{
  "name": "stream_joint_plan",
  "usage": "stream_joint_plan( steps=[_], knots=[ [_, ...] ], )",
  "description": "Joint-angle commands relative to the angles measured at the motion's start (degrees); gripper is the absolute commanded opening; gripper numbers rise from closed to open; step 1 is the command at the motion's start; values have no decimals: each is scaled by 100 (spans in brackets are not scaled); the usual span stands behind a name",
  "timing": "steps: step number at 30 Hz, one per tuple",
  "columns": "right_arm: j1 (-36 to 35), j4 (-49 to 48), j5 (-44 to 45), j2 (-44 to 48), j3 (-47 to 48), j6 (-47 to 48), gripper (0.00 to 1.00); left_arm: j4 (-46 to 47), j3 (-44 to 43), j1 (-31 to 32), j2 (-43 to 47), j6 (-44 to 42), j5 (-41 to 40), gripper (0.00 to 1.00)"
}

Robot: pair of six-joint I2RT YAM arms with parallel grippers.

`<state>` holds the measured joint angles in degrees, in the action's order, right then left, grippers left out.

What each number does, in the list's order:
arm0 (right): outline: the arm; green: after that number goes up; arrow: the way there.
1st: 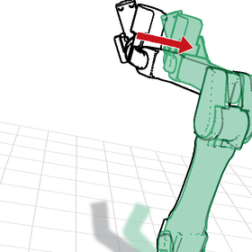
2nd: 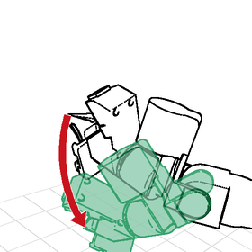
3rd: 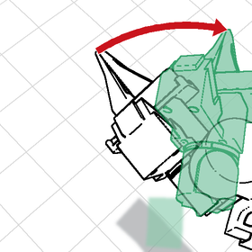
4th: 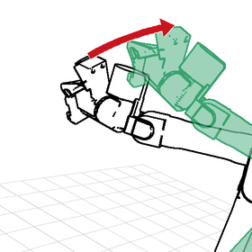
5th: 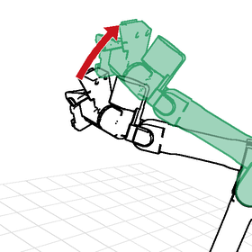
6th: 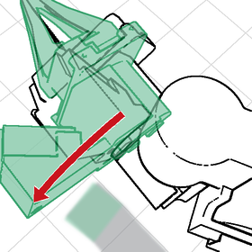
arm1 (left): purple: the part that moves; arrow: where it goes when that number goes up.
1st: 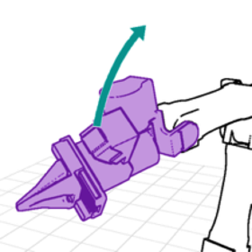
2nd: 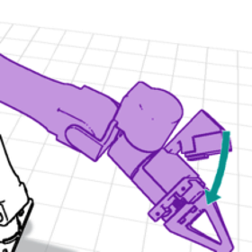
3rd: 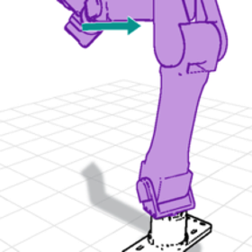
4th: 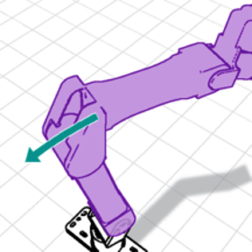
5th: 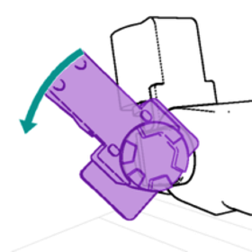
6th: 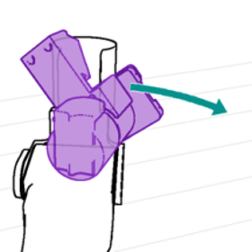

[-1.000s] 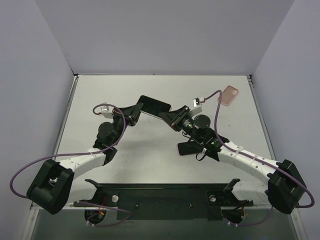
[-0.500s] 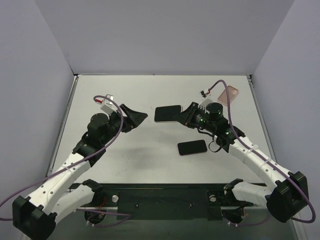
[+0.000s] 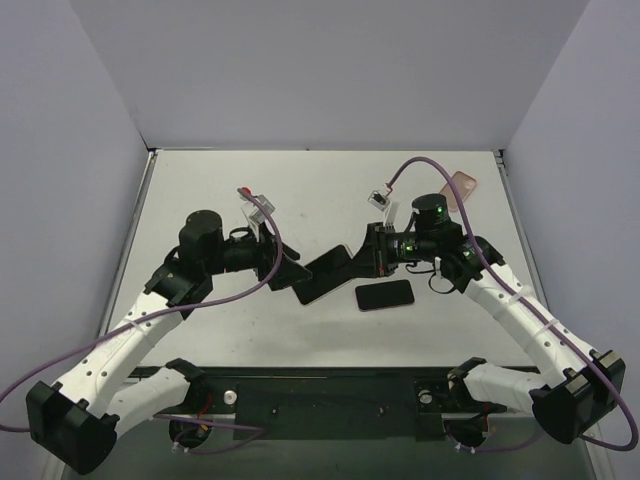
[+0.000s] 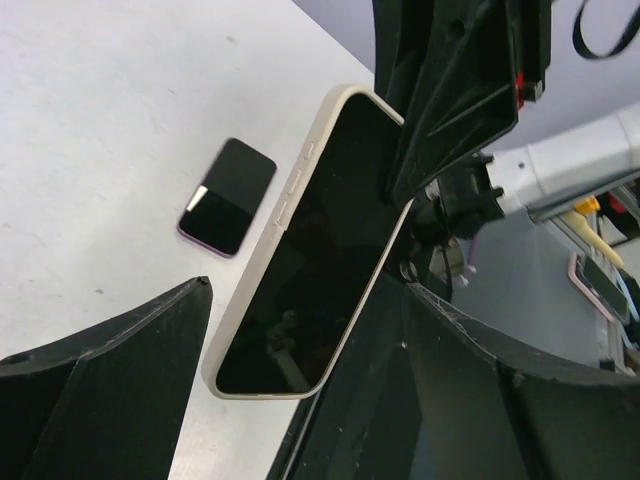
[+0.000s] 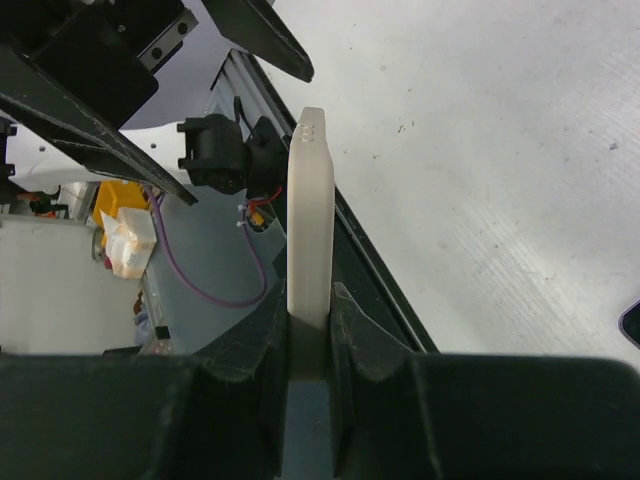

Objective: Take the phone out of the phone case
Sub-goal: Adjust the phone.

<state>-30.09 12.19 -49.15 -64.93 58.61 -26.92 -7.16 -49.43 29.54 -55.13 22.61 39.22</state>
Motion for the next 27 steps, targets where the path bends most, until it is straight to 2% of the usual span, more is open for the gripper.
stream_joint_plan(
  steps=[1, 4, 9, 13, 16, 17, 19, 22, 23, 25, 26, 27],
  knots=[
    [-15, -85, -781, 147, 300, 160, 0, 257, 11, 8, -94, -74, 1209, 87],
    [-15, -164, -798, 199, 300, 117, 0, 1441, 293, 95, -269, 750, 2226, 86],
    [-24, -479, -983, 182, 326, -129, 0, 1630, 469, 298, -471, 921, 2564, 85],
    [-24, -489, -1044, 191, 379, -165, 0, 1060, 355, 263, -516, 657, 1863, 81],
    [-41, -463, -1010, 217, 362, -174, 0, 1137, 407, 193, -376, 893, 1283, 79],
    [-41, -454, -983, 269, 327, -165, 0, 1085, 425, 175, -332, 981, 768, 79],
    [-41, -515, -922, 340, 292, -173, 0, 1145, 487, 166, -261, 1174, 473, 79],
    [-41, -594, -694, 419, 291, -165, 0, 1909, 706, 184, -549, 1806, 1304, 78],
    [-50, -682, -606, 472, 248, -200, 0, 2633, 794, 210, -638, 2287, 1821, 77],
    [-41, -1164, -596, 498, 90, -533, 0, 3732, 1057, 254, -858, 3008, 2271, 75],
    [-41, -1853, -596, 490, 37, -908, 0, 3931, 1163, 263, -920, 3099, 2405, 74],
    [-41, -2121, -622, 464, -120, -1077, 0, 4063, 1190, 263, -929, 3135, 2423, 74]
  ],
)
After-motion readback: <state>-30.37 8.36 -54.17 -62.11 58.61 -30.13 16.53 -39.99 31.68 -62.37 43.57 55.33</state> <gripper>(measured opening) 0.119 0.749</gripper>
